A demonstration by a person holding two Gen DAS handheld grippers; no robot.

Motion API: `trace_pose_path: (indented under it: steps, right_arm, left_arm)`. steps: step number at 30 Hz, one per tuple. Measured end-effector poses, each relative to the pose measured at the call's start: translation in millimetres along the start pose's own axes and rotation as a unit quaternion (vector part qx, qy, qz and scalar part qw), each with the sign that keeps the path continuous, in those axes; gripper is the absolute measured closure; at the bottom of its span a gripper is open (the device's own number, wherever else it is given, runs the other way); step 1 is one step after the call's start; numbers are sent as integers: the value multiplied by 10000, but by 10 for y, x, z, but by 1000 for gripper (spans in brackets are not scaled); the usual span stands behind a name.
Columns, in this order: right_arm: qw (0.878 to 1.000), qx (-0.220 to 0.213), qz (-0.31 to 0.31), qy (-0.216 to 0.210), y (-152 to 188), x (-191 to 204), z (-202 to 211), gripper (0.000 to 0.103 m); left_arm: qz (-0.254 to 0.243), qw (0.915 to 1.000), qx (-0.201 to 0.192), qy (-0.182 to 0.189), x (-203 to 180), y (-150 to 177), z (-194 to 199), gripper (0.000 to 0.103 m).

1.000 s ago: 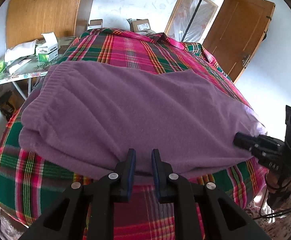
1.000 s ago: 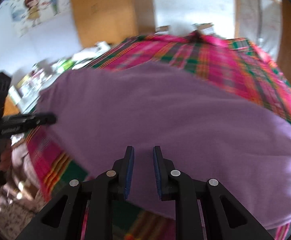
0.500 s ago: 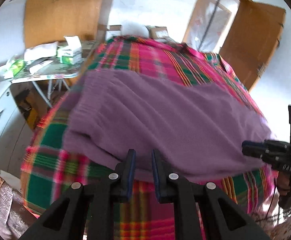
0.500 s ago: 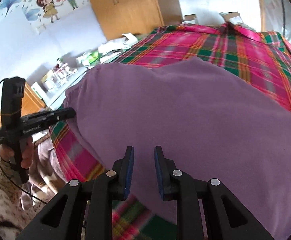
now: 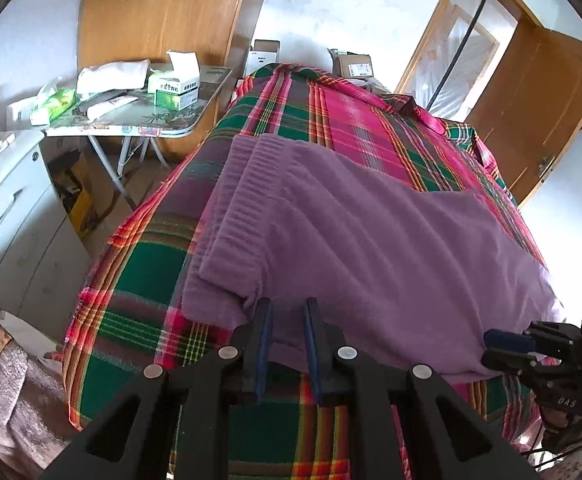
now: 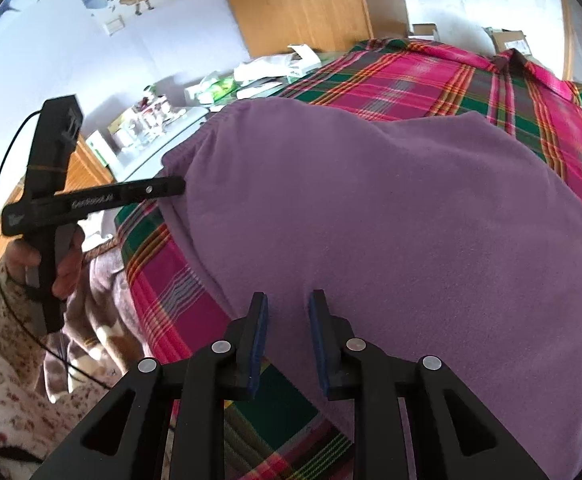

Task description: Fold clothes

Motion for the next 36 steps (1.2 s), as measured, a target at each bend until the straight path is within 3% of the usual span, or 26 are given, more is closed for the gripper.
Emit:
trace_pose_path:
  steps: [5,9,13,19,22,27,30,36]
  right_arm:
    - [9996,-191,-145,153,-101,-268,209,80]
    - [9968,-436,-359,565,-202,-689,441,80]
    - [9910,-614,-639,1001,-294,-1131,565,79]
    - [9866,-723,-1000,1065,-459,-1685,532,78]
    - [9894,-612,-1023,831,-552,-1827,424,61]
    - [9944,-397,-848,490,-691,-1896,193,61]
    - [9966,-205,-787,129,-733,-1890,33,61]
    - [9966,-96,-792,-194,-755,-1863,-101,61]
  left_arm:
    - [-102,9996,-262,-88,-100,-93,154,87]
    - [-310,9965,-717,309,-366,-314,371,87]
    - [-509,9952,-635,548,-637,-503,196,87]
    - [-654,9954,-222,658,-885,-607,-256,87]
    - [-626,9956,-47,699,-956,-650,-434,87]
    - [-609,9960,85,649,-1018,-729,-665,87]
    - [-517,9977,122,412,-916,-789,-763,87]
    - [-178,9992,315,196,-652,-784,-886,87]
Point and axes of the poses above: each gripper's, at about its wrist camera, not at the fingertips, and z roughly against the way its jaws point, x to its left, y to its underside, the point moved 7 cm from there along -z, roughly the way its jaws point, and after that the axes turned 12 degrees about z, right-handed, at the moved point
